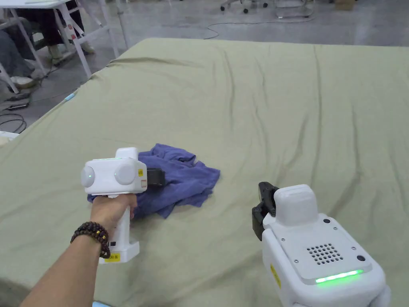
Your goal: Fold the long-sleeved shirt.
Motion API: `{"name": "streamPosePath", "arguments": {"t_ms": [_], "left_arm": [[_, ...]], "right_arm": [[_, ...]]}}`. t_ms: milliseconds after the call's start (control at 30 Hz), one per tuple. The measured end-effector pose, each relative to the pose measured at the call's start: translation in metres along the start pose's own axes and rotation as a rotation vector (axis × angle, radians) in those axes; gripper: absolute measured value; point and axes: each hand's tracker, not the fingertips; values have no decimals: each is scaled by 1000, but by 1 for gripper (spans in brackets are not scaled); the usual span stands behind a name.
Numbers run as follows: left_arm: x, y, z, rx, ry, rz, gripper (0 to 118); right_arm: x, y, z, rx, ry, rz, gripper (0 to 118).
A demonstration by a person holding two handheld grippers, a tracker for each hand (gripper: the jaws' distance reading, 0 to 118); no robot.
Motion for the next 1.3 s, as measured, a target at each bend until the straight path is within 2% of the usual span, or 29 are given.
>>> {"name": "streamPosePath", "arguments": {"t_ms": [33,167,233,267,467,633,733,900,1000,1100,1133,1167,1233,1267,1300], "left_arm": [[0,-2,-6,-23,5,13,95],[1,-6,-8,-26,-51,87,49],[8,-5,7,-2,-35,73,31],[12,-2,17,6,-43,60,25],[56,24,111,188,-171,-6,24],[165,30,199,336,-311,-207,24],[243,11,226,344,-471,-282,24],[377,-53,221,233,-723,-368,24],[452,-113,195,142,-740,-447,24],[492,-163,153,-1,-718,-469,24],[495,-175,149,-6,-687,-481,26],[493,-181,144,6,-684,-481,45],[476,-180,146,27,-673,-439,107],[468,-175,152,39,-682,-409,118],[453,-171,161,69,-694,-382,118]], "right_arm": [[1,-2,-3,-5,2,0,0],[8,-8,-10,-32,-4,-6,0],[14,-9,-9,-45,-12,-20,0],[17,-9,-8,-50,-15,-31,0],[48,-3,26,-19,-60,-68,0],[95,6,81,47,-173,-94,0],[129,9,121,89,-256,-127,0],[182,2,190,126,-420,-167,0],[208,-10,220,110,-513,-203,0],[228,-22,239,56,-568,-233,0],[233,-24,244,44,-573,-229,0],[236,-27,247,34,-575,-218,0],[242,-30,253,19,-561,-203,0],[244,-30,252,5,-554,-197,0],[245,-29,250,-12,-550,-195,0]]}}
